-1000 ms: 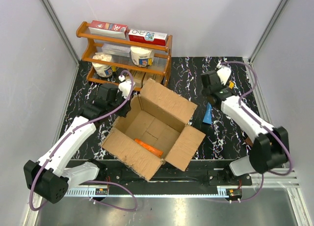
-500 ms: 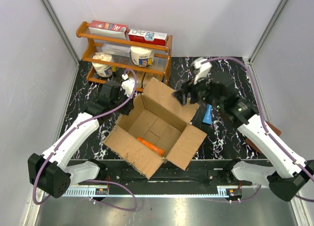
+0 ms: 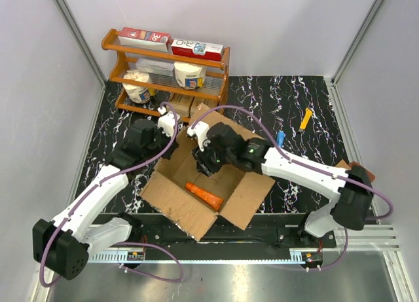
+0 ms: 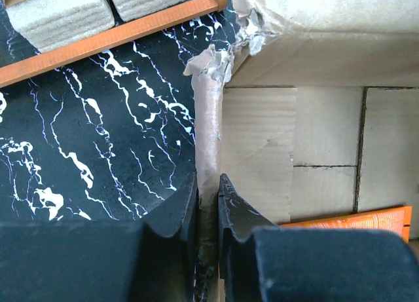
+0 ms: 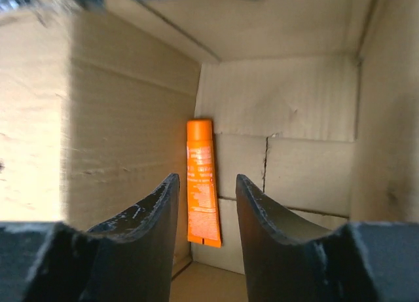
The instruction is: Unpack the express box
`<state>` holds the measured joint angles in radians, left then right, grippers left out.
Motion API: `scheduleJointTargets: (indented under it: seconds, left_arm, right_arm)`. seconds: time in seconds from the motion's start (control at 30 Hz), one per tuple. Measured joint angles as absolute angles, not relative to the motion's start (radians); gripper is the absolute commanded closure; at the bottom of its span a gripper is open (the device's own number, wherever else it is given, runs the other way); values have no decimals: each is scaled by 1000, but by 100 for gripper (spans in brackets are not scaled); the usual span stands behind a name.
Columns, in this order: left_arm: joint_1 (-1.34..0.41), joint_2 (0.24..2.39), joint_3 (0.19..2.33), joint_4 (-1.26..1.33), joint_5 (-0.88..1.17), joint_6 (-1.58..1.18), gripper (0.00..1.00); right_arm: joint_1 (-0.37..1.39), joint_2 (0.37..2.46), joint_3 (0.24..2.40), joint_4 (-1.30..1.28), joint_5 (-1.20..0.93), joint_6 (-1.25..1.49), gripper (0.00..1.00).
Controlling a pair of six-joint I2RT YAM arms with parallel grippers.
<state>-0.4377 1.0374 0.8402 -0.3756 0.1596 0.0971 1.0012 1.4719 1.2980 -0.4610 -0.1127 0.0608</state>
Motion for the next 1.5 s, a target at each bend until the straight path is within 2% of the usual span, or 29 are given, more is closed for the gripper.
scheduleJointTargets:
  seconds: [0.17, 0.57, 1.07, 1.2, 1.27, 1.4, 1.5]
  left_arm:
    - [-438, 1016, 822, -339, 166, 97, 100]
    - [-437, 1044, 824, -340, 155, 91, 100]
    - [-437, 1052, 838, -350, 149, 78, 100]
    - [-437, 1052, 838, -362, 142, 78, 100]
    - [-437, 1053, 838, -368, 139, 75, 100]
    - [-437, 1057, 838, -369, 134, 71, 100]
    - [-437, 1058, 838, -369, 132, 70, 100]
  right_arm:
    - [1022, 1551, 1265, -480, -107, 65, 41]
    - [1091, 1699, 1273, -614, -88, 12, 30]
    - [1092, 1816, 1281, -669, -97, -34, 27]
    - [1093, 1843, 1287, -666, -78, -38, 31]
    - [1098, 1846, 1287, -662, -67, -37, 37]
    - [1100, 1847, 1282, -652, -39, -35, 49]
    - [1102, 1845, 1269, -632, -36, -31, 65]
